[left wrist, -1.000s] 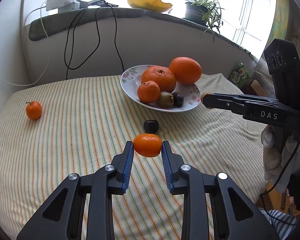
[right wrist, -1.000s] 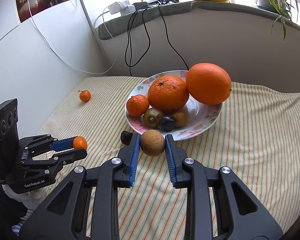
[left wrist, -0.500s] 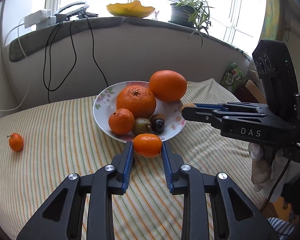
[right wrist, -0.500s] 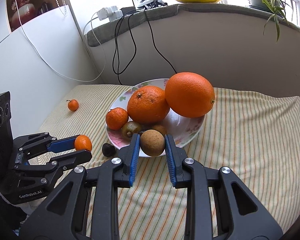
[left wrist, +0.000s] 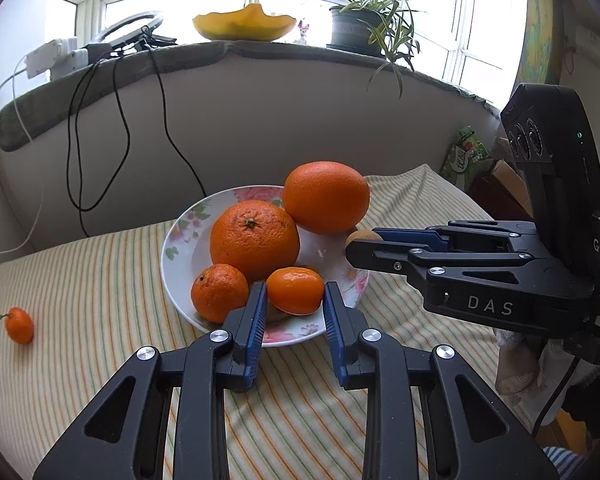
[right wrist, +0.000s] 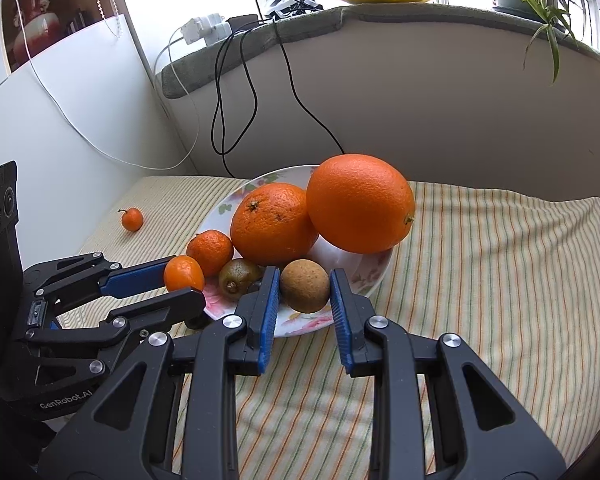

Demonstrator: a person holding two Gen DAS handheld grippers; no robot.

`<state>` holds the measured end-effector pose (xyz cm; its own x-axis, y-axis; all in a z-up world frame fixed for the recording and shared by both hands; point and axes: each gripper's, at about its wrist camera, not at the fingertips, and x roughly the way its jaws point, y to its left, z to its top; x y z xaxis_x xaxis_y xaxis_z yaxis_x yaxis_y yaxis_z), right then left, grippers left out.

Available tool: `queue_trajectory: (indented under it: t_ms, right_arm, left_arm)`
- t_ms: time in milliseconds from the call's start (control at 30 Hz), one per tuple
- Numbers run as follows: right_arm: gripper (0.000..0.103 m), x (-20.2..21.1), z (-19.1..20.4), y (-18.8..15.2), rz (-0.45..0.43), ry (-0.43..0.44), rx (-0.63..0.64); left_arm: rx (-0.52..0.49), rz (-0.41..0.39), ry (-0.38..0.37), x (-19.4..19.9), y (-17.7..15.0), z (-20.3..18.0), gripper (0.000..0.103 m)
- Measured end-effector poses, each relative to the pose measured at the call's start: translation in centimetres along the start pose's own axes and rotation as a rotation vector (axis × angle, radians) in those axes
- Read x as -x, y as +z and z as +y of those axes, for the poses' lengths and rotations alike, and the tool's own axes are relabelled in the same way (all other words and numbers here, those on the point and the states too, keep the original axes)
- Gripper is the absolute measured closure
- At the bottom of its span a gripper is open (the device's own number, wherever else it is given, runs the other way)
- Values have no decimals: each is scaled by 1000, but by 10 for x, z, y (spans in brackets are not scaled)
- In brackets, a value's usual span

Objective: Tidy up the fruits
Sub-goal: 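Carry the small orange with the left tool while the right tool carries the kiwi to the plate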

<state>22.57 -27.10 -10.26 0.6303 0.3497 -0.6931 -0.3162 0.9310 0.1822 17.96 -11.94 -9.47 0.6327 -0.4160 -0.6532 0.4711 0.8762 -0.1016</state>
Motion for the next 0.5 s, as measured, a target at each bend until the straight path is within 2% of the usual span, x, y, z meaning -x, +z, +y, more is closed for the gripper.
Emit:
queue_trajectory:
  t_ms: [500]
  right_arm:
    - [76, -15, -9, 1, 17, 6, -26]
  left_arm:
    - [-36, 29, 18, -18, 3, -4, 76]
